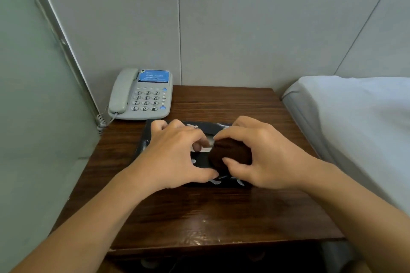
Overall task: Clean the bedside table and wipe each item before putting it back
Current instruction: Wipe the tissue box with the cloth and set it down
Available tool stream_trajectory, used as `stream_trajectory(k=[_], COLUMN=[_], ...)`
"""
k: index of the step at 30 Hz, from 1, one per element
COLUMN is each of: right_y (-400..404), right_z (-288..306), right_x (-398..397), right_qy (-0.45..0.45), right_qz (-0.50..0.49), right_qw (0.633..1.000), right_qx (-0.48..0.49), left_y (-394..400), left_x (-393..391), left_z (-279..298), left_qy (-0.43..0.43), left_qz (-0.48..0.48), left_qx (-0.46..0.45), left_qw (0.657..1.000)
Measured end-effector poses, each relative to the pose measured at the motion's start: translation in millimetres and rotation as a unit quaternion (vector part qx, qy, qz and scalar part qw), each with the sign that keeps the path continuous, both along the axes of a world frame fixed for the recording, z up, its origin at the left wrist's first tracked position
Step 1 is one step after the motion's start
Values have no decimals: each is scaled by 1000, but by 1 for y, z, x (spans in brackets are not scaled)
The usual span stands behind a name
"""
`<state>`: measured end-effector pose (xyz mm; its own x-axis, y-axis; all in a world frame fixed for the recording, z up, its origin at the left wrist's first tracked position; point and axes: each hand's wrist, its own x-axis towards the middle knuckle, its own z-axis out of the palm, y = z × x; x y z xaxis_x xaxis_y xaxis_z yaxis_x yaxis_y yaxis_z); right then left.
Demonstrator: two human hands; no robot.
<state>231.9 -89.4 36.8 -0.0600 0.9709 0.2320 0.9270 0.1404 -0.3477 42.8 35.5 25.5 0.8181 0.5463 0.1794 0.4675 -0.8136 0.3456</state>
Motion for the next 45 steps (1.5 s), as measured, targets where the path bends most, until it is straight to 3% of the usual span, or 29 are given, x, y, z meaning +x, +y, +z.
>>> stream_trajectory(k=[5,11,19,25,31,38,41,45], right_y=[14,11,21,9,21,-12,-22,-28], right_z=[4,33,10,43,10,30,27,24], right_x=[-17,7,-18,8,-32,42,56,49], right_qy=[-44,-117,-55,-124,-68,-93,-48,-1], right_qz=[35,-2,20,-34,6,-80,-114,-124], right_qw=[998,986,997,980,997,987,992,992], right_qx=[-41,-118,-45,-153,-40,-101,-40,11], left_y=[-5,-3,-2,2,4,2,-6,-22], left_x=[-2,-7,-5,-7,-5,-2,14,36], left_z=[-3,-8,-10,-14,-14,-5,-5,-10], left_qy=[-12,-9,-28,-25,-49,11,42,49], left_qz=[7,38,28,23,-6,-5,-33,-37], left_qx=[-18,-3,-31,-17,-53,53,99,79], left_qw=[1000,999,999,999,997,999,994,995])
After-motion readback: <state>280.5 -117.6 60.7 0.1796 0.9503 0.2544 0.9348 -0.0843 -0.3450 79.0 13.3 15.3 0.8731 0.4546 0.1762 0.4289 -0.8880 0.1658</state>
